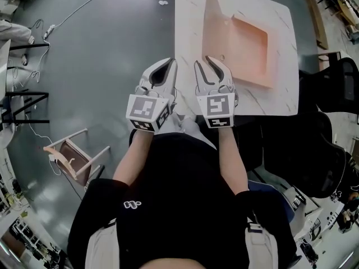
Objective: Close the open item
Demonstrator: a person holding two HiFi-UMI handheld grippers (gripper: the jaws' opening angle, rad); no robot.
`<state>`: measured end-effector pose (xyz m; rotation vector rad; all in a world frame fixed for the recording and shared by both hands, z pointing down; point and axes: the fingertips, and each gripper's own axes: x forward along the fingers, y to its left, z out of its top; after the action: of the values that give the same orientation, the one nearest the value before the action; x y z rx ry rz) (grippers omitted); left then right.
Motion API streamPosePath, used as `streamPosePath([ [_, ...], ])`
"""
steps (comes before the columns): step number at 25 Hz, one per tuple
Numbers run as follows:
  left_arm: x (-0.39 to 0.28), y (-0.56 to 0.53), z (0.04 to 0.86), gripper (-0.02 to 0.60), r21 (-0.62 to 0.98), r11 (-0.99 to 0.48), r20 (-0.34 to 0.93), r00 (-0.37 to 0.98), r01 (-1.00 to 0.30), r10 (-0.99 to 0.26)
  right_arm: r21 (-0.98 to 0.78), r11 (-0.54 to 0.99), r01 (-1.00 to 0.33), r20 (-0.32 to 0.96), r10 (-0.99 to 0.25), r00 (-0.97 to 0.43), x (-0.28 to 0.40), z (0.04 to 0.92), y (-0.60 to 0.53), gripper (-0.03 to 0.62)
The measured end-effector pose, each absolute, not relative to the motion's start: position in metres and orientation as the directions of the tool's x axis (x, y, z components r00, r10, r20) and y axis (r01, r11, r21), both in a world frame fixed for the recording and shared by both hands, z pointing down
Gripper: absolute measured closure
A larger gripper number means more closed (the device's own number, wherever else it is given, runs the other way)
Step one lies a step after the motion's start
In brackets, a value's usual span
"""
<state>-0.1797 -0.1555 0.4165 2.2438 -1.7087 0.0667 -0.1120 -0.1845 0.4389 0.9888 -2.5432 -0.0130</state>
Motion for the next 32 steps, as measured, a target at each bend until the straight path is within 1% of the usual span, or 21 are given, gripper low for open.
streamPosePath([
  [4, -0.18, -0.16, 0.422, 0.58, 0.221, -0.241, 0.245, 0.294, -0.945, -0.924, 0.154, 0.736, -0.659, 0.359, -0.663, -0.657, -0.114, 0.438, -0.191, 0.484],
  [6, -0.178, -0.161, 0.423, 0.58, 0.222, -0.25, 0.252, 0.303, -0.943, -0.919, 0.146, 0.73, -0.668, 0.346, -0.67, -0.657, -0.114, 0.436, -0.193, 0.503],
  [12, -0.176, -0.163, 0.428, 0.58, 0.221, -0.27, 0.264, 0.324, -0.937, -0.909, 0.13, 0.718, -0.684, 0.323, -0.683, -0.655, -0.116, 0.433, -0.194, 0.507],
  [13, -0.176, -0.164, 0.428, 0.58, 0.222, -0.272, 0.265, 0.327, -0.936, -0.907, 0.131, 0.715, -0.687, 0.322, -0.686, -0.652, -0.116, 0.433, -0.194, 0.515],
  [14, -0.175, -0.164, 0.428, 0.58, 0.223, -0.275, 0.266, 0.33, -0.935, -0.906, 0.133, 0.712, -0.69, 0.321, -0.69, -0.649, -0.116, 0.432, -0.195, 0.543],
  [15, -0.175, -0.165, 0.428, 0.58, 0.224, -0.278, 0.267, 0.333, -0.934, -0.904, 0.134, 0.709, -0.692, 0.319, -0.692, -0.647, -0.116, 0.432, -0.195, 0.551],
  [23, -0.172, -0.166, 0.43, 0.58, 0.226, -0.289, 0.271, 0.345, -0.93, -0.898, 0.124, 0.677, -0.725, 0.305, -0.722, -0.621, -0.106, 0.429, -0.196, 0.579],
  [32, -0.158, -0.178, 0.436, 0.58, 0.233, -0.327, 0.276, 0.385, -0.916, -0.881, 0.012, 0.592, -0.806, 0.273, -0.777, -0.567, -0.07, 0.417, -0.208, 0.589],
])
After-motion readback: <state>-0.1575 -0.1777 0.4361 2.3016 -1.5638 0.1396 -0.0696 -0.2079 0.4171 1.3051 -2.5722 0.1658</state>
